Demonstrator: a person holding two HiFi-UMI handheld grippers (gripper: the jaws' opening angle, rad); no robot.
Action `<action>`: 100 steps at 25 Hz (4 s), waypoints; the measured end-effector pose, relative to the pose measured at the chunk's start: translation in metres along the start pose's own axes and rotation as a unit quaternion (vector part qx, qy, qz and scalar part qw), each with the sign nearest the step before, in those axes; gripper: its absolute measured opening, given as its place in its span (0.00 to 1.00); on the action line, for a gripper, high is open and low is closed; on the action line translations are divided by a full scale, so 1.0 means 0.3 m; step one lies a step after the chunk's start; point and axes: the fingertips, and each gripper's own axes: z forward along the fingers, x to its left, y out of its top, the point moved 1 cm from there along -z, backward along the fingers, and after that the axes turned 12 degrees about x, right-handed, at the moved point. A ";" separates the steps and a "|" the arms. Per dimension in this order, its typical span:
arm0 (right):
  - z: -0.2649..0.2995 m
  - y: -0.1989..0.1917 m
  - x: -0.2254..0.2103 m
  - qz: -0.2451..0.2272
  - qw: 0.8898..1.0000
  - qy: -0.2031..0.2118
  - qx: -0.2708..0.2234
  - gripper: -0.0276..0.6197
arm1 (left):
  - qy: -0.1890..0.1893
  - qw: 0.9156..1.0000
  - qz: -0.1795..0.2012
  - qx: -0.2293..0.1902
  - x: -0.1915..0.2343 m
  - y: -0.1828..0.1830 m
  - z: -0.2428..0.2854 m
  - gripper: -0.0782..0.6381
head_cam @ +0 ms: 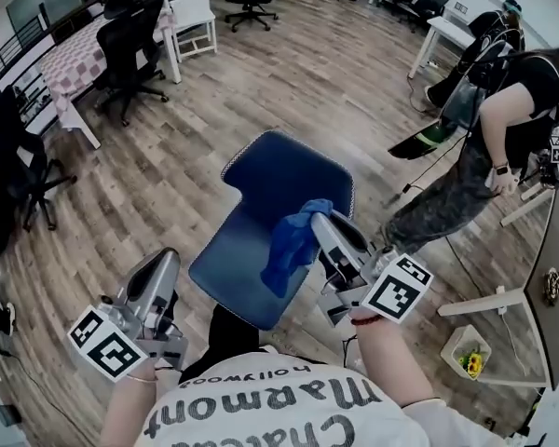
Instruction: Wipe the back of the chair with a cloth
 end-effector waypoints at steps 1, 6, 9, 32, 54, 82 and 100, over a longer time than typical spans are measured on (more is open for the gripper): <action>0.009 0.004 -0.015 0.000 1.000 -0.008 -0.001 0.15 | -0.005 1.000 -0.002 0.016 0.022 0.000 0.032 0.12; 0.079 0.002 -0.108 0.007 0.999 -0.050 0.001 0.15 | -0.042 0.996 -0.027 0.073 0.135 0.005 0.191 0.12; 0.121 -0.001 -0.191 0.023 0.997 -0.074 -0.004 0.15 | -0.063 0.993 -0.038 0.092 0.196 0.023 0.288 0.12; 0.607 -0.072 -0.732 0.035 0.969 -0.235 0.062 0.15 | -0.167 0.961 -0.067 0.209 0.653 -0.040 0.795 0.12; 0.664 -0.142 -0.973 0.113 0.955 -0.276 0.004 0.15 | -0.166 0.934 -0.040 0.313 0.761 -0.211 1.108 0.12; -0.108 -0.172 -1.035 0.171 0.876 -0.427 -0.144 0.15 | -0.142 0.948 -0.011 0.283 0.587 -0.256 1.165 0.12; 0.307 -0.217 -1.019 0.093 0.916 -0.387 -0.041 0.15 | -0.084 0.953 -0.027 0.291 0.760 -0.266 1.062 0.12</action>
